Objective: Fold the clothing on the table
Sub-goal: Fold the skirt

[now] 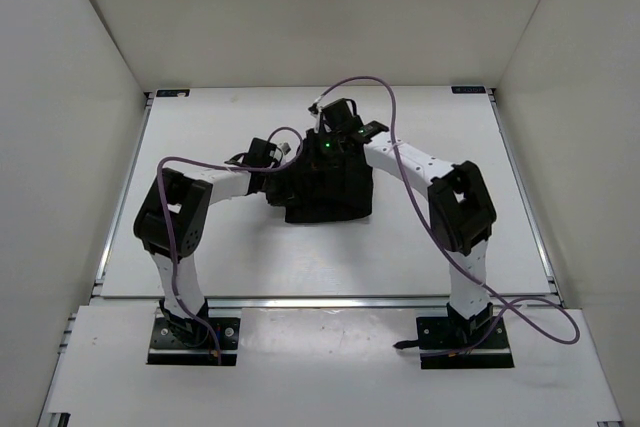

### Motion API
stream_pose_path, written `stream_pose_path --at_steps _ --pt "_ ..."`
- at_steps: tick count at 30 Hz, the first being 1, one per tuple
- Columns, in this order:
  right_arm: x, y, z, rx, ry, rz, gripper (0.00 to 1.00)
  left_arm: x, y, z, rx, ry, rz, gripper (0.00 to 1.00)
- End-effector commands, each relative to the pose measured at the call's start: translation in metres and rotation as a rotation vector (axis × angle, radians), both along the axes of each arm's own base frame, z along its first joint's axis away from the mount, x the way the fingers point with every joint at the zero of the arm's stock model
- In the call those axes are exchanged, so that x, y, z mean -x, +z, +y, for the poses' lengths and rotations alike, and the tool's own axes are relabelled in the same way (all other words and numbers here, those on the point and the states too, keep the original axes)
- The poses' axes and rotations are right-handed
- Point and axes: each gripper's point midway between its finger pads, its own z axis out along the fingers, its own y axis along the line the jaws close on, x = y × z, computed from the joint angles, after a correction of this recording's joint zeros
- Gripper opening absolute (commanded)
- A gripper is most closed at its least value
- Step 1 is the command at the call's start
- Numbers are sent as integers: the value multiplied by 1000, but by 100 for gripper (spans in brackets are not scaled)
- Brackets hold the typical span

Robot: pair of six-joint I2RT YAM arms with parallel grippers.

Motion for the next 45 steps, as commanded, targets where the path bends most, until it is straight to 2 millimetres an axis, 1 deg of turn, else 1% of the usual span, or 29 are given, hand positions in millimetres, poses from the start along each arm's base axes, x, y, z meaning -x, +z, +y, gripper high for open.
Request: stream_pose_path --at_steps 1,3,4,6,7,11,13,15,18,20,22,24,25,26,27,28,29,30,32,33,35,36,38,39,41,42,43,44,45 --pt "-5 10 13 -33 26 13 0 19 -19 13 -9 4 65 6" --pt "-3 -1 17 -8 28 43 0 19 -21 20 -1 16 74 5" --pt "-3 0 18 6 33 32 0 18 -21 24 -5 20 72 5" --pt "6 -12 16 48 39 76 0 13 -18 30 -4 40 59 6" --pt "8 -12 16 51 47 83 0 13 -18 33 -5 47 61 6" --pt "28 -23 14 40 80 148 0 7 -13 32 6 39 45 7" --pt "31 -22 21 10 98 145 0 3 -12 33 -1 45 39 7" --pt "31 -13 31 -25 116 126 0 6 -15 30 5 42 50 7" --pt "42 -5 52 -35 170 108 0 7 -18 30 16 55 60 7" --pt "47 -7 57 -26 190 103 0 11 -23 29 18 49 77 7" --pt "45 -10 61 -30 189 108 0 10 -22 33 21 59 83 7" --pt "41 -8 60 -50 183 122 0 9 -17 33 26 51 66 9" --pt "42 -12 60 -52 189 135 16 7 -15 37 20 64 64 10" --pt "38 -7 59 -56 185 125 26 3 -13 42 10 77 58 11" --pt "34 -6 55 -29 166 106 46 2 -10 45 -5 74 55 13" --pt "26 3 49 -17 152 68 69 0 -7 49 -10 76 49 15" --pt "21 9 42 -5 145 38 77 -5 -3 57 -36 97 43 19" --pt "16 14 38 3 124 23 80 -7 4 59 -43 96 23 23" --pt "3 30 22 -20 93 3 88 -18 28 69 -15 137 -28 41" --pt "-2 45 11 -32 73 -17 88 -19 30 75 -16 153 -23 46" --pt "-6 54 -2 -54 54 -21 93 -32 59 82 11 180 -94 64" --pt "-12 71 -10 -74 37 -65 94 -38 70 84 13 190 -115 68" --pt "-16 79 -27 -61 2 -99 98 -45 94 90 18 208 -165 80" --pt "-19 83 -36 -61 -15 -116 99 -49 105 91 17 212 -192 84" --pt "-24 81 -56 -41 -60 -111 100 -52 123 94 21 226 -227 87" --pt "-19 69 -65 -14 -58 -87 100 -53 132 90 39 217 -245 87" --pt "-23 66 -74 3 -81 -86 99 -53 138 88 48 220 -256 87" --pt "-22 59 -87 36 -102 -76 99 -53 146 85 64 214 -272 87" --pt "-19 53 -93 51 -107 -76 99 -51 154 78 86 200 -291 86"
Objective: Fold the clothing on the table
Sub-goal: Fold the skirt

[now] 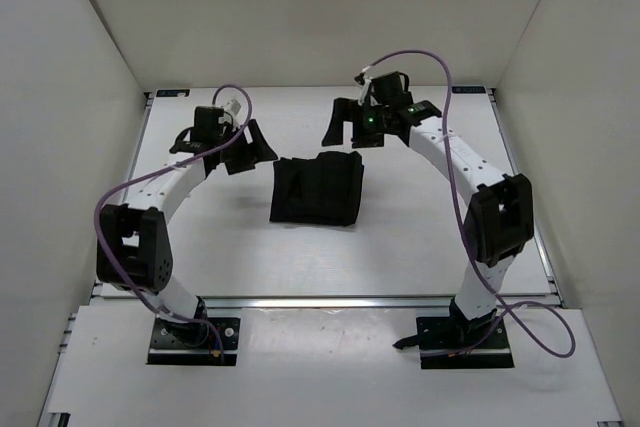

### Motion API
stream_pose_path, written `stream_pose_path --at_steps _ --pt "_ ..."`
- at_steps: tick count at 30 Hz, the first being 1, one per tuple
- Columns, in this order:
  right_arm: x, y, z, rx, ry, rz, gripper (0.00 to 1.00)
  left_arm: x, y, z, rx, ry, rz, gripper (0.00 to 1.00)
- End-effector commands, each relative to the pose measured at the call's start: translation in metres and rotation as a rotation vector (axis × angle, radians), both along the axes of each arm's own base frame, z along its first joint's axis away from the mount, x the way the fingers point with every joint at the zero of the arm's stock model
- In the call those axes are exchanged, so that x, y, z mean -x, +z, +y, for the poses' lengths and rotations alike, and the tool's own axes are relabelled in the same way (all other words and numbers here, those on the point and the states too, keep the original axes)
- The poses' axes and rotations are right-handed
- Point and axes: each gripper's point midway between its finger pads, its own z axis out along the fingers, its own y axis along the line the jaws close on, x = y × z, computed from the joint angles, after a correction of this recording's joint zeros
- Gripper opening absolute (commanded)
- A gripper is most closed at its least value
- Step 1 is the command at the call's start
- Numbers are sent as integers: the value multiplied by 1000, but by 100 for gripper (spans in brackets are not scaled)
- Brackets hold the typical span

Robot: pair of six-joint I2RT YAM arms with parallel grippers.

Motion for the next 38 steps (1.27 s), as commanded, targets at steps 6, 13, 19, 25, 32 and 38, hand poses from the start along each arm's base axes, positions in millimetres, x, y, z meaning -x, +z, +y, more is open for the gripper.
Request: stream_pose_path --at_steps 6,13,19,25,32,38 --pt "25 -44 -65 40 -83 18 96 28 46 -79 114 -141 -145 73" --pt "38 -58 -101 84 -102 3 99 42 -16 -87 -5 -46 -69 67" --pt "28 -45 -115 183 -143 -20 99 24 -37 -43 -94 28 -21 75" --pt "17 -40 -122 223 -216 -24 99 11 20 -33 -113 -118 -149 79" --pt "4 -28 -140 276 -323 -42 100 28 4 35 -396 -12 -99 93" --pt "6 -19 -143 311 -358 -37 99 48 -6 46 -383 -25 -69 99"
